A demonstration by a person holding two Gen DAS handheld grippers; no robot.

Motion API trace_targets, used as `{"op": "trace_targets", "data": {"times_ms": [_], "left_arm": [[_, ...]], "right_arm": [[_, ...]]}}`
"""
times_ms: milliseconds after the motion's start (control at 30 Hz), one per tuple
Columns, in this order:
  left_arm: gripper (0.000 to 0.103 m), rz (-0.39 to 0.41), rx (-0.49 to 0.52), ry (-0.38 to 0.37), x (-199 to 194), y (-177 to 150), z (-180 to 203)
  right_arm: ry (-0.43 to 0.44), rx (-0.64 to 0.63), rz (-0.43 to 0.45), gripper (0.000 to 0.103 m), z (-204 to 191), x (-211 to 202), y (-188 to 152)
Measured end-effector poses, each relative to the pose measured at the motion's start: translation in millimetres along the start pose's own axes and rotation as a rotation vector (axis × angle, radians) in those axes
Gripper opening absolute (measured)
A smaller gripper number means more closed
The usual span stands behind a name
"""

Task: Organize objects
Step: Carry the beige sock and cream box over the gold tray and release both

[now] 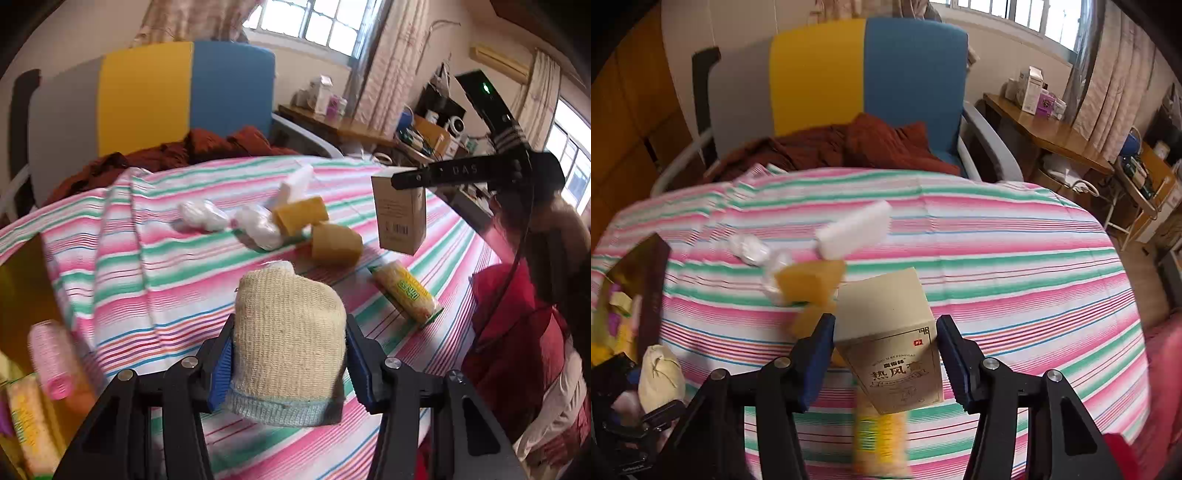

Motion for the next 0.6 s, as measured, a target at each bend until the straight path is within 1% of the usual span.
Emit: {"op": "trace_targets", "data": {"times_ms": [233, 367, 600], "left_arm": [[0.054, 0.070, -0.057, 0.049, -44.5, -4.4, -28.0], [0.054, 0.090, -0.093, 0.078, -61.6, -9.8, -45.3], [0.054, 0.125, -0.172, 0.150, -91.8, -22.7, -82.8]], "right_arm": [[0.088, -0.030, 0.048, 0.056, -48.8, -15.3, -5.2], [0.154, -0.065, 0.063, 0.056, -85.4, -17.3, -7.9], [0.324, -0.155, 0.075, 0.056, -168.8, -14.4, -5.0]]}}
Point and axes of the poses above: each gripper's, at about its wrist camera, not at the fingertips, and x roughly the way its jaws point, z to its right, y to its top, the point moved 1 cm from there along x, roughly the way its jaws point, and after that the axes turned 11 degrees about y, right-handed, at the moved point
